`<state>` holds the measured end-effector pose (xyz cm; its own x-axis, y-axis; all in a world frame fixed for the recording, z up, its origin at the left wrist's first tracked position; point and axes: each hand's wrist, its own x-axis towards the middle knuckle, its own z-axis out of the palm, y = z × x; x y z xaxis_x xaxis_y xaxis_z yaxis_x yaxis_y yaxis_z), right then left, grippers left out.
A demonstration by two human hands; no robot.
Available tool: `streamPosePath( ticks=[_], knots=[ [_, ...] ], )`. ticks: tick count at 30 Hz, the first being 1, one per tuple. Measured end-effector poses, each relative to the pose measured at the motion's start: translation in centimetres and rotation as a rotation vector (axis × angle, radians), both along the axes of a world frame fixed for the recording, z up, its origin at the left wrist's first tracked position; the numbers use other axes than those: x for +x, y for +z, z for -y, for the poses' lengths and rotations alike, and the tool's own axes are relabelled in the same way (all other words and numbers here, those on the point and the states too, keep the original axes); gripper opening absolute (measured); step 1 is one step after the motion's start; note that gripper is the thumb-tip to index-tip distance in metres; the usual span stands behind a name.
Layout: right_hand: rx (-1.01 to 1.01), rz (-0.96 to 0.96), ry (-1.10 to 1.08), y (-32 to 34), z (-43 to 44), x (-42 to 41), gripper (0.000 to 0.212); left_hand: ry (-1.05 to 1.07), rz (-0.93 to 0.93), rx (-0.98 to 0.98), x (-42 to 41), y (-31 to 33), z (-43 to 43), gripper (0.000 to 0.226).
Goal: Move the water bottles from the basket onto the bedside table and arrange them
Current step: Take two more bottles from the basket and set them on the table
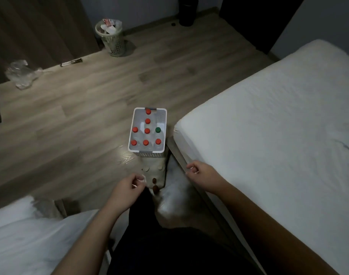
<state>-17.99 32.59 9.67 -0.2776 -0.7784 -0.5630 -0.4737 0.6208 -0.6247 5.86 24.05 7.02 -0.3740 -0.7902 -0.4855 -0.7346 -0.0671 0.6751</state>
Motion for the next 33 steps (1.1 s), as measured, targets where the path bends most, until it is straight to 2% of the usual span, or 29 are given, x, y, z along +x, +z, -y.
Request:
streamPosePath(
  ticks=[2,5,10,13,15,20,26,30,33],
  knots=[
    [0.034,-0.025,-0.021,-1.0,4.0,-0.1,0.033,-0.032,0.026,0.009,-0.1,-0.6,4.9,0.020],
    [0.134,-0.034,-0.022,-2.1,10.1,0.3,0.030,-0.147,0.101,0.013,-0.3,-1.4,12.9,0.004],
    [0.259,-0.021,-0.051,-5.3,19.4,1.3,0.032,-0.402,0.245,0.039,-2.0,-3.4,24.5,0.019],
    [0.297,-0.059,-0.089,-8.8,24.0,1.2,0.037,-0.454,0.295,0.061,-3.2,-6.8,29.5,0.023],
    [0.336,-0.070,-0.110,-12.0,26.4,1.0,0.038,-0.414,0.315,0.048,-3.8,-10.2,32.0,0.027],
    [0.379,-0.055,-0.179,-20.5,31.1,0.1,0.038,-0.303,0.331,0.081,-5.7,-18.1,35.0,0.042],
    [0.334,-0.145,-0.175,-28.3,34.1,-0.6,0.057,-0.313,0.362,0.041,-8.2,-25.7,36.5,0.055],
    [0.302,-0.236,-0.141,-31.7,35.4,-1.1,0.034,-0.436,0.480,-0.024,-9.0,-29.2,37.0,0.047],
    [0.296,-0.310,-0.100,-32.8,36.2,-1.5,0.037,-0.472,0.543,-0.100,-9.7,-30.7,37.6,0.038]
  ],
)
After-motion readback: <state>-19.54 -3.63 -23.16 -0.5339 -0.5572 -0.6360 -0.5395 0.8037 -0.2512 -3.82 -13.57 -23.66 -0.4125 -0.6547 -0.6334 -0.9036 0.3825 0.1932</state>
